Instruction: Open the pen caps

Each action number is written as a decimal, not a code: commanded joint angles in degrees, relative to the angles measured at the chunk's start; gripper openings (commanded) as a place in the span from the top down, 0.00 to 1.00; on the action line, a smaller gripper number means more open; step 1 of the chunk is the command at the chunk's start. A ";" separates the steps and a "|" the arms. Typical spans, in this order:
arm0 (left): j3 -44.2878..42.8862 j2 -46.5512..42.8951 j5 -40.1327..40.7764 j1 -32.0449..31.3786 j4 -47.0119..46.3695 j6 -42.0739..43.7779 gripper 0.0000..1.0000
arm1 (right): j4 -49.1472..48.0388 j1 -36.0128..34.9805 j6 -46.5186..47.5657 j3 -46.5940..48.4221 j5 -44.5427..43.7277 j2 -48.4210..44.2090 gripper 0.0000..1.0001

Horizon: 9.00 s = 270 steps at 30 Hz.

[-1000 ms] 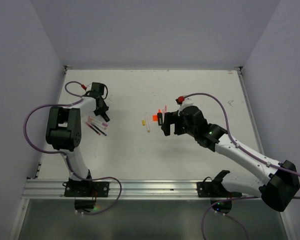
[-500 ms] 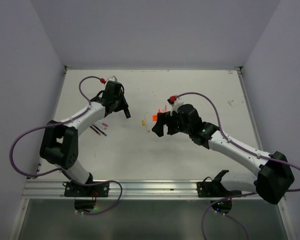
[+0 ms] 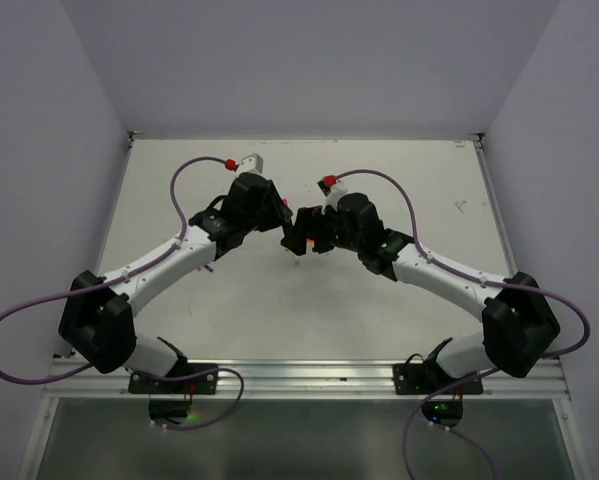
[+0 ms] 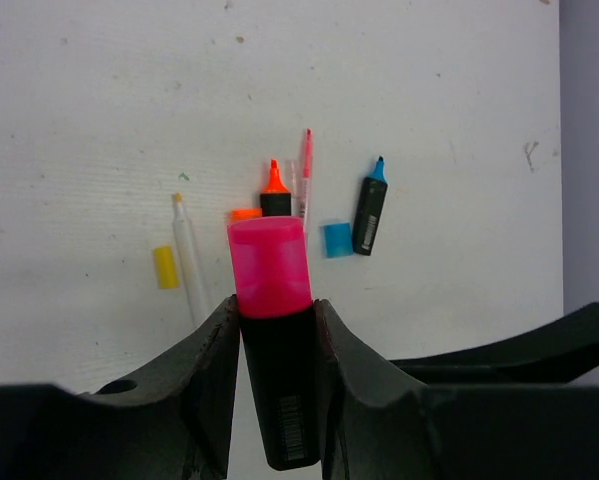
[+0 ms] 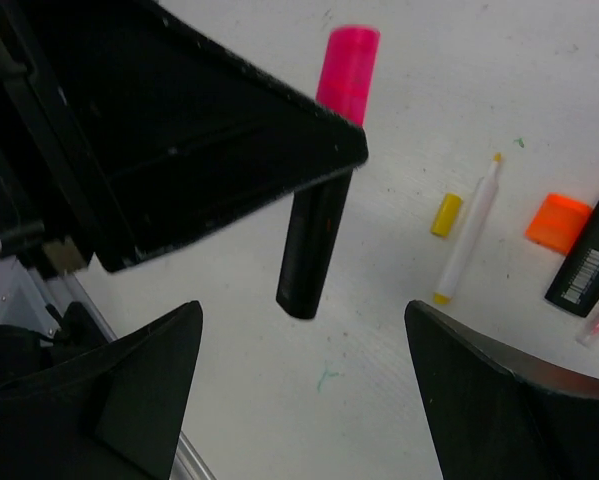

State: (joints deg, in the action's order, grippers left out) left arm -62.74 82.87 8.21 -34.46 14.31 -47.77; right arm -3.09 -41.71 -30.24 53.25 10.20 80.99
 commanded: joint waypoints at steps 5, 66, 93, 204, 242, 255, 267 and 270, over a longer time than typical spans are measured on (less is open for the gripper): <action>1.39 -3.50 3.40 -4.03 -3.14 -3.29 0.94 | -6.22 -0.47 -1.93 4.31 1.05 3.29 0.16; 19.93 -15.37 -57.33 12.75 -59.73 -4.61 0.29 | -5.26 -0.39 2.90 5.89 25.31 -10.06 1.00; 20.82 -15.37 -57.87 12.75 -69.05 -8.83 1.00 | -8.59 -0.30 2.47 3.44 27.42 -7.69 1.00; 17.48 -17.22 -59.36 12.13 -62.20 -4.00 1.00 | -15.79 0.40 5.63 12.32 39.29 -0.92 0.88; 10.36 -7.02 -37.56 14.95 -91.12 -9.45 1.00 | -31.44 1.81 -0.08 -17.57 46.49 -1.80 1.00; 14.92 -8.60 -41.43 18.63 -92.44 -12.08 0.99 | -33.47 3.13 -3.33 -20.56 44.82 -6.54 1.00; 17.04 -13.00 -49.69 20.13 -82.25 -11.73 0.34 | -28.02 3.75 -1.66 -16.52 45.70 -8.30 1.00; 17.91 -13.87 -51.88 20.04 -79.79 -11.82 0.27 | -28.46 3.75 -2.45 -14.33 44.74 -9.18 1.00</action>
State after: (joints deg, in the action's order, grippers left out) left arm -44.25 70.06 -41.98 -14.31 -67.55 -60.42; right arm -31.33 -37.91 -32.97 34.65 53.60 74.22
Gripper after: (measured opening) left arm 0.713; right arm 0.208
